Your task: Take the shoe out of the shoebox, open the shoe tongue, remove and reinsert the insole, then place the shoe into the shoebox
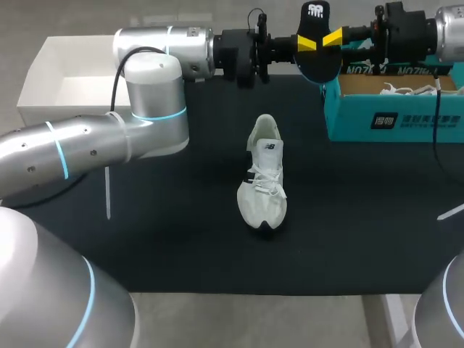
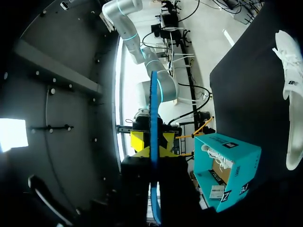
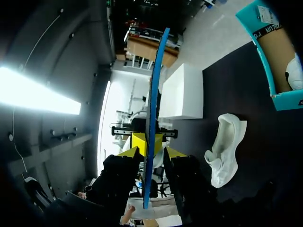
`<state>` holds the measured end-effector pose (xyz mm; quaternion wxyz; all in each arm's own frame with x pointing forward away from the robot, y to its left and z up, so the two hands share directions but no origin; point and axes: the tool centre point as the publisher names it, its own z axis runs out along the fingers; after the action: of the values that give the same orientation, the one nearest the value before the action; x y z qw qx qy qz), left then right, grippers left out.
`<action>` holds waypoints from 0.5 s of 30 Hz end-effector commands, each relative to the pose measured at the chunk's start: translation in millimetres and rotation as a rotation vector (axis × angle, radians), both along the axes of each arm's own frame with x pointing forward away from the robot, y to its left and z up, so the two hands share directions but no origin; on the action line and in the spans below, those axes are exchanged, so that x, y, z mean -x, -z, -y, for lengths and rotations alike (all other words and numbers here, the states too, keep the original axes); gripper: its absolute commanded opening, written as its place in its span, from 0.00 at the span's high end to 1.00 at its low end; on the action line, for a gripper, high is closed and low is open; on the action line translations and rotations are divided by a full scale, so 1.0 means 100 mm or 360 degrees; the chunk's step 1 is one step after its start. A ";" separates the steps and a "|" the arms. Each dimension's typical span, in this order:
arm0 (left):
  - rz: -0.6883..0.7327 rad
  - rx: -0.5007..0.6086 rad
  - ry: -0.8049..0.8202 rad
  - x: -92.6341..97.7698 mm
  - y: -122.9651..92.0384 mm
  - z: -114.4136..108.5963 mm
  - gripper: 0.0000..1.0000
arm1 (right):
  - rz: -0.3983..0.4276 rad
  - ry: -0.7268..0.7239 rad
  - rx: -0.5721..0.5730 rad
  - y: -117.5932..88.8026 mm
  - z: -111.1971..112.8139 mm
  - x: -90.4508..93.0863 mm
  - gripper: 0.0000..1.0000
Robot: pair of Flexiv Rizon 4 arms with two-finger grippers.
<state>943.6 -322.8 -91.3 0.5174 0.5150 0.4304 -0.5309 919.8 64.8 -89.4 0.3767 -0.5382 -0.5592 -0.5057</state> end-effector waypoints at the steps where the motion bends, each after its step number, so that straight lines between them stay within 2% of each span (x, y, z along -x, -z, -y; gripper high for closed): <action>1: 0.0007 0.0006 0.0002 -0.02 0.01 0.05 1.00 | -0.0006 -0.0014 0.0006 0.02 -0.05 -0.03 0.75; 3: 0.0009 0.0007 0.0009 -0.02 0.01 0.05 1.00 | -0.0011 -0.0014 0.0004 0.03 -0.04 -0.03 0.80; 6: 0.0012 0.0009 0.0010 -0.02 0.01 0.05 1.00 | -0.0015 -0.0012 0.0002 0.04 -0.04 -0.03 1.00; 11: 0.0014 0.0017 0.0007 -0.03 -0.01 0.04 1.00 | -0.0006 0.0000 -0.0011 0.03 -0.02 -0.03 1.00; 12: 0.0011 0.0016 0.0008 -0.03 0.00 0.03 0.80 | -0.0002 0.0000 -0.0012 0.03 -0.02 -0.03 1.00; 13: 0.0009 0.0016 0.0009 -0.03 0.00 0.01 0.52 | 0.0001 0.0001 -0.0013 0.03 -0.02 -0.03 1.00; 14: 0.0004 0.0023 0.0010 -0.03 0.00 -0.01 0.00 | 0.0003 0.0001 -0.0014 0.02 -0.02 -0.03 1.00; 15: -0.0005 0.0031 0.0018 -0.03 0.00 -0.03 0.00 | 0.0005 0.0001 -0.0015 0.02 -0.02 -0.03 1.00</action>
<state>946.6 -324.8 -89.8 0.5191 0.5114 0.4265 -0.5358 923.6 66.2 -91.4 0.3787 -0.5354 -0.5579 -0.5087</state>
